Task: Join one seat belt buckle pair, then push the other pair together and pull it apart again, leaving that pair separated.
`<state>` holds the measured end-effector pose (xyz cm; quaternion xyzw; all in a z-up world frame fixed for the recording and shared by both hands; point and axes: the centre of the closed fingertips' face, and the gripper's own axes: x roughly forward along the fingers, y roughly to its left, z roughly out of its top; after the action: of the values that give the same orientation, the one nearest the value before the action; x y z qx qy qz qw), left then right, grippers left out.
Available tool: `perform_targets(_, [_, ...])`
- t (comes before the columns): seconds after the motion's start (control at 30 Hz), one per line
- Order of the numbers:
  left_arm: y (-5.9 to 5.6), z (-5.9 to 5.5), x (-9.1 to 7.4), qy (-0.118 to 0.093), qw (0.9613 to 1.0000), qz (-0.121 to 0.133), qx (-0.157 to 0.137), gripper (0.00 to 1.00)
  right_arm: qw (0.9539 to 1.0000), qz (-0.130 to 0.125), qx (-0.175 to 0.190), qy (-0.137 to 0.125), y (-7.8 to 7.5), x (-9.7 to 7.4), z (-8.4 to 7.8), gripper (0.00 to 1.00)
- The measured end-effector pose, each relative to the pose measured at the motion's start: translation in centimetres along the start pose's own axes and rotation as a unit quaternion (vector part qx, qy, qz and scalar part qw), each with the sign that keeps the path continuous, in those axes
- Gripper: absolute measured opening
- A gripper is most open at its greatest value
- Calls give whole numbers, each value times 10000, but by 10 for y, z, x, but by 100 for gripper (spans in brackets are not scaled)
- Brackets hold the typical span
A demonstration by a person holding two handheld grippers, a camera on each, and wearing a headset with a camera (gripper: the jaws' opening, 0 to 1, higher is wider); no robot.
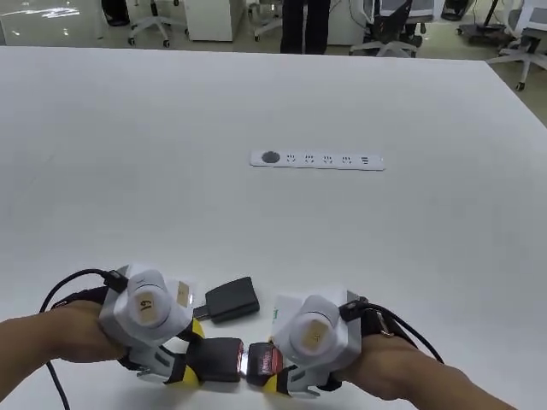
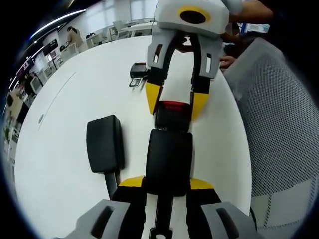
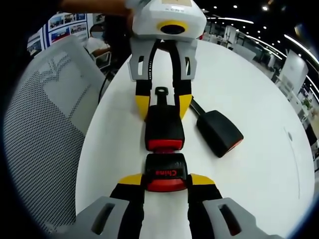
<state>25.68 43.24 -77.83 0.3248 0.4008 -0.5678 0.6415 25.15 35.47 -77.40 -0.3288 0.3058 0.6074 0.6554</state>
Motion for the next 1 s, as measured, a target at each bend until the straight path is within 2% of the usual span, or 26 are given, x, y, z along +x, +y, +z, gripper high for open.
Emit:
perform_targets(0.1, [-1,1,0,54,10000,-7,55,31,9999,14,41,-110,0,-2,-2,29])
perform_targets(0.27, [0,-1,-1,-30,10000,-35,62,31,9994,22,125,-309,-2,-4,-4,28])
perform_targets(0.37, [1,1,-1,-6,10000,-29,-89,31,9997,-19,126,-196,-1,-2,-2,29])
perform_targets(0.57, [-1,1,1,140,9999,7,-51,31,9998,-3,193,-92,-1,-1,-1,29])
perform_targets(0.63, [-1,-1,1,93,9999,-29,48,31,9998,3,170,-142,-2,-1,-3,29])
perform_targets(0.67, [0,-2,1,87,9997,-37,211,31,9997,17,140,-221,-1,-1,-2,29])
perform_targets(0.73, [2,-2,1,34,9999,-67,121,31,9993,-9,134,-359,-3,-1,-3,29])
perform_targets(0.83, [2,-2,1,15,9999,-74,84,31,9993,-15,142,-357,-3,1,-1,30])
perform_targets(1.0, [2,-2,2,78,9997,-22,223,32,9994,20,159,-303,-3,1,-1,31])
